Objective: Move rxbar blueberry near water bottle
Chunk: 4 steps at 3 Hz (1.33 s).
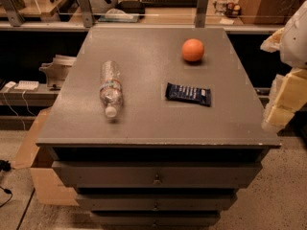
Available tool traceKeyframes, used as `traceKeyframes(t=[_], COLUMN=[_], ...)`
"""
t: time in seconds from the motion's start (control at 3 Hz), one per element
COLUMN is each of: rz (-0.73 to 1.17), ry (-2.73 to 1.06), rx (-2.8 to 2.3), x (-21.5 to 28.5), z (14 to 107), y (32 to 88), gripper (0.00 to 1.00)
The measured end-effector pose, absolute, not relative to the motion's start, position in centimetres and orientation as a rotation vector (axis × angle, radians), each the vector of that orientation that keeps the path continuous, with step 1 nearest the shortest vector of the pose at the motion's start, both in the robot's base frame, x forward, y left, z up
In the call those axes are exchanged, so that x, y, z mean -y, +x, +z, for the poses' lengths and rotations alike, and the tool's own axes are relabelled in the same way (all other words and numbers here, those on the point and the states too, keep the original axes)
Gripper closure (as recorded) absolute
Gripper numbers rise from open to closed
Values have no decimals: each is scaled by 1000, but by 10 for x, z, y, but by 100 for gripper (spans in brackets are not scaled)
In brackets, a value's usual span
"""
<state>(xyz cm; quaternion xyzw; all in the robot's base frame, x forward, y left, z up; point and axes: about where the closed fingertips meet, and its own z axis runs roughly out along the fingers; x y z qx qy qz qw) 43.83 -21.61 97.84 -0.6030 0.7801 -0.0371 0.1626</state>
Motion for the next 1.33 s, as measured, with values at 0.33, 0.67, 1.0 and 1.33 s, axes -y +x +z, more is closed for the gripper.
traceKeyframes(t=[0.33, 0.67, 1.0, 1.33], rz=[-106, 11, 236, 403], ry=[-1720, -1667, -1618, -1575], rx=[-2226, -2183, -2068, -1990], x=[216, 211, 177, 140], z=[978, 958, 926, 905], y=[438, 464, 517, 559], gripper=[0, 0, 0, 0])
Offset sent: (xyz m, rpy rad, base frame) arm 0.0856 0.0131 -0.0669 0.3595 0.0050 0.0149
